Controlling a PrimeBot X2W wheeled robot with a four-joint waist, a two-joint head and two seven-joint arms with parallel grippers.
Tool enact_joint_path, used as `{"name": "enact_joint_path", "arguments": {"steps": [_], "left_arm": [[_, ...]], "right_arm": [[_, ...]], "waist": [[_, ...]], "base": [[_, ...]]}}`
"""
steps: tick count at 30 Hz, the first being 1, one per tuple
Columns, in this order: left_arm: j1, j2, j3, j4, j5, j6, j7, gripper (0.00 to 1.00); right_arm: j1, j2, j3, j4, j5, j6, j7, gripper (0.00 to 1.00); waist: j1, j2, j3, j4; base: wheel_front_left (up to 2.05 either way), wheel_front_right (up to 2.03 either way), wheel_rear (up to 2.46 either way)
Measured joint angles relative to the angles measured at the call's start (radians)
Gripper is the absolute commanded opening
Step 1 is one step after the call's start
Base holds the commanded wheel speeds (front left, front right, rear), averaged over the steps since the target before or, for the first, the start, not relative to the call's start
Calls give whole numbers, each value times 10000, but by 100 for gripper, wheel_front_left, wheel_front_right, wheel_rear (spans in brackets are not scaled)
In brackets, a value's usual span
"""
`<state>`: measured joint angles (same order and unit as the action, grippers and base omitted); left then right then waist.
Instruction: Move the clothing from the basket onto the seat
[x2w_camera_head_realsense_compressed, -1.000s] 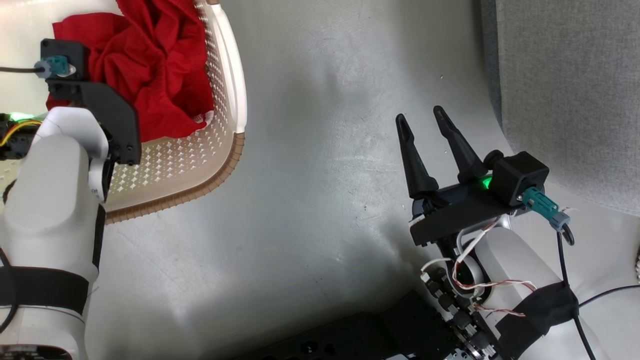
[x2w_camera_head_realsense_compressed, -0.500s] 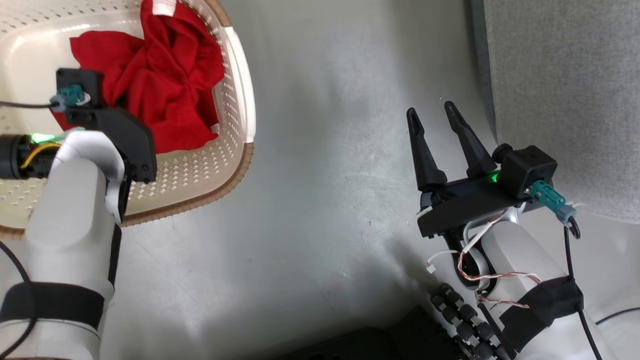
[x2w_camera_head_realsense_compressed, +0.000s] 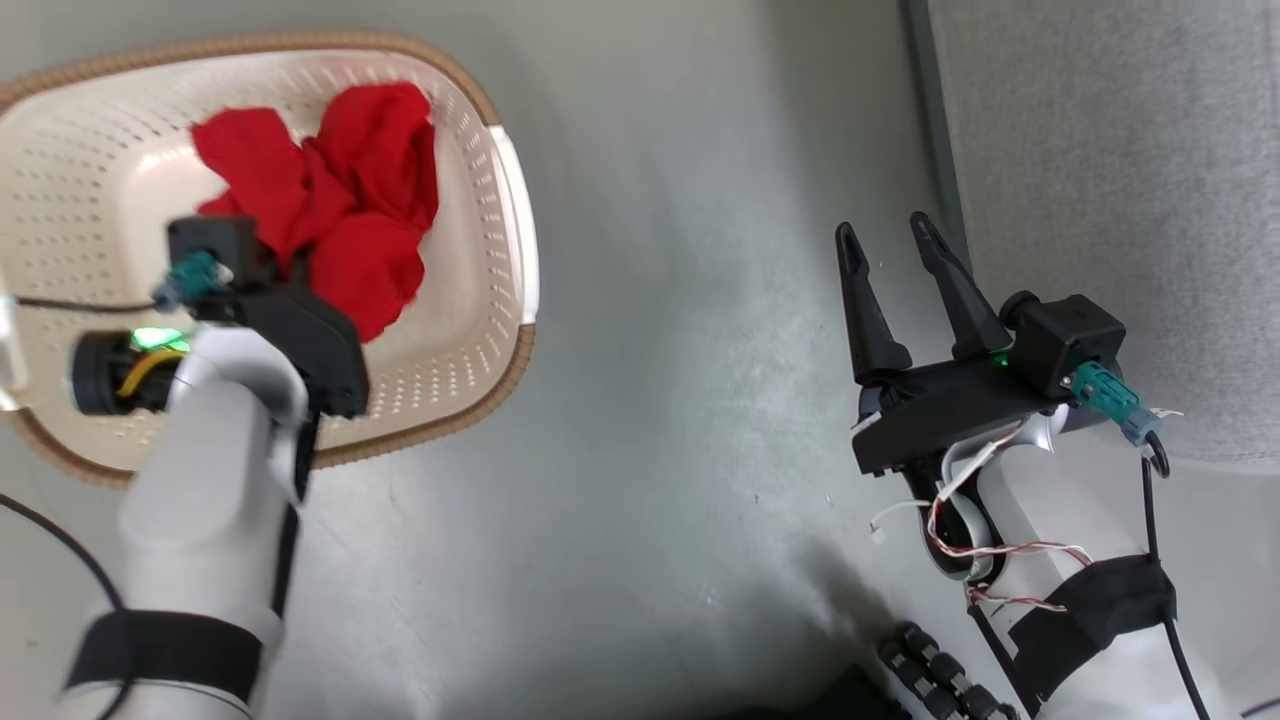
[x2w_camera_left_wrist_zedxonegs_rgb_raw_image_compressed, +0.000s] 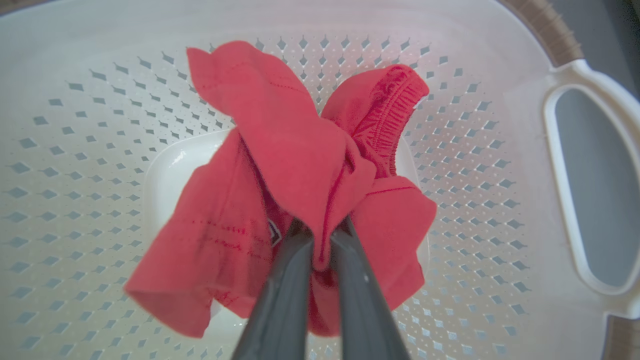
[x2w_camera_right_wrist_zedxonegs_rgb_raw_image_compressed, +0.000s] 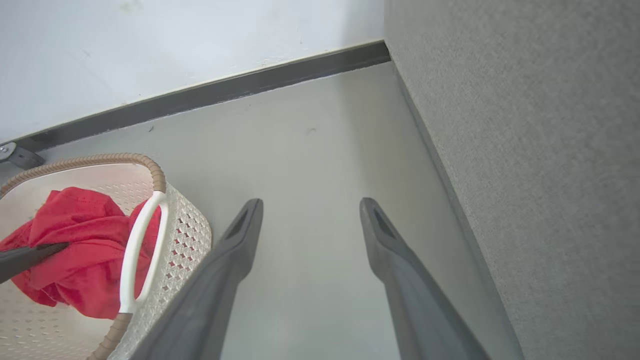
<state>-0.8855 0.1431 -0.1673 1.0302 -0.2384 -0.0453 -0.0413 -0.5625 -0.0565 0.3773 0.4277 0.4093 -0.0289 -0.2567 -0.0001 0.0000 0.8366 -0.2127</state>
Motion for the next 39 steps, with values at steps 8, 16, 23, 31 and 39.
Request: {"name": "enact_joint_path", "arguments": {"steps": [8,16,23,31,39], "left_arm": [[339,-265,-19,0,-77,-178,-750,0],[656,-454,10,-4,-184,-282,-1461,0],[860,-529,25,-12,-257,-443,-1751,0],[1509,-725,15,-119,-512,-523,-1914,0],[1942,-742,19,-403,-585,-541,-2015,0]], "right_arm": [[106,-29,-92,125,-148,113,0,100],[285,-84,-165,345,-249,215,2,100],[599,-113,-278,500,-332,263,0,100],[789,-169,-362,654,-397,301,2,100],[1117,-232,-431,817,-399,378,2,100]], "waist": [[0,0,-815,180],[0,0,-1602,352],[1,0,-2418,529],[0,0,-3211,768],[0,0,-4005,1003]], "base": [[0,0,0],[0,0,0],[0,0,0],[0,0,0],[0,0,0]]}}
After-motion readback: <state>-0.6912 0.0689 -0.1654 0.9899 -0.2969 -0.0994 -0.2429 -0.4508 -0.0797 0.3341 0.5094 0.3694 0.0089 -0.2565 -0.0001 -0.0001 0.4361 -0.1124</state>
